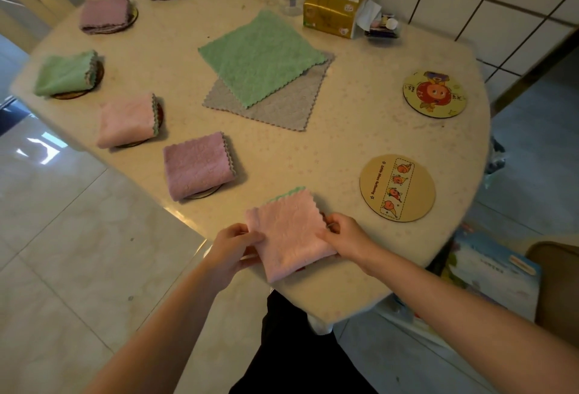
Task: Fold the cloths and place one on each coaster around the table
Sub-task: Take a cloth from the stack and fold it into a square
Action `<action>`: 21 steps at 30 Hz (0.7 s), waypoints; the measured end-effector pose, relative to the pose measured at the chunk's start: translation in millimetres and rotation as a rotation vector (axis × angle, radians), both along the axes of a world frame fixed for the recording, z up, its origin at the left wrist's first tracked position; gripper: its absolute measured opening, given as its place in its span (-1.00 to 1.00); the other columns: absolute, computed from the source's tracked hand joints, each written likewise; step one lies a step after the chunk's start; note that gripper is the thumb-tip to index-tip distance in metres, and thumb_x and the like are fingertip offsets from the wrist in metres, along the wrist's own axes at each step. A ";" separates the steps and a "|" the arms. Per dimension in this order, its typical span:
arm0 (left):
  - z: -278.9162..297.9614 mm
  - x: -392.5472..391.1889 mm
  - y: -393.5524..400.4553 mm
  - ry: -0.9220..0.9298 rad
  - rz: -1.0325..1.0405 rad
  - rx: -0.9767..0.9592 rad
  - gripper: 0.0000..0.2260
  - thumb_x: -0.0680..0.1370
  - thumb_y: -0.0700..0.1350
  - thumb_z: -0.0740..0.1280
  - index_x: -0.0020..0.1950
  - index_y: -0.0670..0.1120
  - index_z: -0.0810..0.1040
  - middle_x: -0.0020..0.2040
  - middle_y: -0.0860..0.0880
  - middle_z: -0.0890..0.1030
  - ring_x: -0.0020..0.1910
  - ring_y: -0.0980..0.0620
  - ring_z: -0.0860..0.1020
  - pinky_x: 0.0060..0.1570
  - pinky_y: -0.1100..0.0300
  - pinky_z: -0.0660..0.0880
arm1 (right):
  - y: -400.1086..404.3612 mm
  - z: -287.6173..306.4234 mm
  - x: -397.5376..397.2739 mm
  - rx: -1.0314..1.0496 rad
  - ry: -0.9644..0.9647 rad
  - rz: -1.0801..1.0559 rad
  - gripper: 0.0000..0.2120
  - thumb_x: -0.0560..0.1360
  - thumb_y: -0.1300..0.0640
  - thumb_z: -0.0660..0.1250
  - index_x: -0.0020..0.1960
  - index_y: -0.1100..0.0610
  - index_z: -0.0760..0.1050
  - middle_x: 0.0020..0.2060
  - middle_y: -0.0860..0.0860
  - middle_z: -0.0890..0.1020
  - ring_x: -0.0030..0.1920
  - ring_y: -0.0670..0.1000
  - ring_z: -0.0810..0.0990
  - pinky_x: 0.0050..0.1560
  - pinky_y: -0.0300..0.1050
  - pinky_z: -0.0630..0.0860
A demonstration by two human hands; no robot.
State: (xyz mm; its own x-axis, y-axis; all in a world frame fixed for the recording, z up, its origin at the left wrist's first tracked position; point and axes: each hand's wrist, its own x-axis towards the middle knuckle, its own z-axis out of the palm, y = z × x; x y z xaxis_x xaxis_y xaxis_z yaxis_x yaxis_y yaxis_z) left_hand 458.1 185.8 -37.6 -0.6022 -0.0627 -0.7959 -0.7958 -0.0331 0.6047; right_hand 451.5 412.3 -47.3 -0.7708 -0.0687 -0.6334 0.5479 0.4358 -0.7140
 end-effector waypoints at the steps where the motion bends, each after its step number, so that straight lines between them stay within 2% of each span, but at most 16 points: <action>1: -3.9 3.9 -1.9 0.000 0.000 -0.020 -0.86 0.47 -0.26 0.40 -0.01 -0.20 0.51 0.00 -0.20 0.60 -0.07 -0.14 0.62 -0.09 -0.01 0.60 | -2.5 -2.1 2.0 0.026 0.016 0.011 -0.74 0.53 0.14 0.31 0.20 0.16 0.43 0.02 0.03 0.55 0.03 0.03 0.53 -0.11 -0.12 0.51; 4: -9.3 9.8 -0.6 0.030 0.002 -0.105 -0.84 0.49 -0.23 0.40 0.05 -0.19 0.53 -0.01 -0.16 0.63 -0.08 -0.11 0.64 -0.08 0.01 0.62 | -7.6 -7.9 4.9 0.097 0.076 0.010 -0.70 0.52 0.15 0.32 0.23 0.19 0.43 0.03 0.04 0.55 0.05 0.01 0.52 0.01 -0.14 0.48; 8: -10.5 5.5 4.1 0.100 -0.004 -0.153 -0.85 0.50 -0.21 0.40 0.06 -0.17 0.54 -0.04 -0.13 0.64 -0.09 -0.08 0.64 -0.18 0.10 0.61 | -7.2 -11.7 3.0 0.159 0.159 -0.005 -0.74 0.53 0.13 0.31 0.19 0.18 0.45 0.00 0.02 0.57 -0.02 -0.02 0.53 -0.13 -0.25 0.42; 11: -18.8 3.1 2.3 0.108 -0.093 -0.340 -0.85 0.45 -0.20 0.44 -0.02 -0.16 0.55 -0.13 -0.15 0.66 -0.24 -0.04 0.64 -0.17 0.03 0.63 | -3.3 -15.7 1.3 0.246 0.165 0.028 -0.79 0.50 0.12 0.34 0.10 0.16 0.45 -0.08 0.00 0.56 -0.10 -0.05 0.52 -0.27 -0.31 0.37; 13: -22.1 -0.2 -1.1 0.113 -0.169 -0.482 -0.81 0.39 -0.14 0.47 -0.06 -0.09 0.54 -0.19 -0.08 0.65 -0.22 -0.03 0.63 -0.12 -0.01 0.61 | -1.2 -16.5 -4.1 0.291 0.150 0.066 -0.79 0.47 0.11 0.38 0.05 0.14 0.44 -0.11 -0.01 0.56 -0.13 -0.05 0.52 -0.25 -0.27 0.39; 15: -17.3 -5.9 -5.0 0.140 -0.224 -0.569 -0.80 0.38 -0.10 0.45 -0.05 -0.05 0.51 -0.19 0.00 0.62 -0.19 -0.02 0.60 -0.15 0.03 0.58 | 3.0 -13.8 -11.0 0.326 0.131 0.104 -0.77 0.45 0.10 0.41 0.04 0.10 0.42 -0.14 -0.03 0.56 -0.13 -0.04 0.53 -0.19 -0.21 0.45; 18: -10.0 -31.0 -18.5 0.213 -0.261 -0.630 -0.82 0.44 -0.12 0.36 0.02 -0.01 0.46 -0.16 0.06 0.56 -0.19 0.01 0.55 -0.25 0.12 0.51 | 13.1 -5.3 -34.2 0.412 0.160 0.148 -0.77 0.45 0.06 0.39 0.03 0.06 0.41 -0.14 -0.07 0.54 -0.12 -0.06 0.53 -0.13 -0.16 0.49; 21: 0.0 -71.2 -30.9 0.378 -0.362 -0.676 -0.85 0.47 -0.16 0.34 0.02 -0.04 0.49 -0.13 0.06 0.54 -0.11 -0.02 0.55 -0.19 0.12 0.49 | 16.8 6.1 -74.3 0.489 0.225 0.173 -0.82 0.48 0.10 0.34 0.06 0.08 0.45 -0.08 -0.04 0.56 -0.08 -0.02 0.54 -0.04 -0.06 0.53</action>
State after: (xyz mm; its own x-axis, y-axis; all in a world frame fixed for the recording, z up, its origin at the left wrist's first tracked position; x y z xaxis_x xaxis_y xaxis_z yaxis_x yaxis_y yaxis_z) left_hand 386.8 154.9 -37.7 -0.8941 -0.2041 -0.3987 -0.4288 0.6474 0.6301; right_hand 377.2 429.1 -41.1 -0.8940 0.0541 -0.4447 0.2969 0.8149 -0.4978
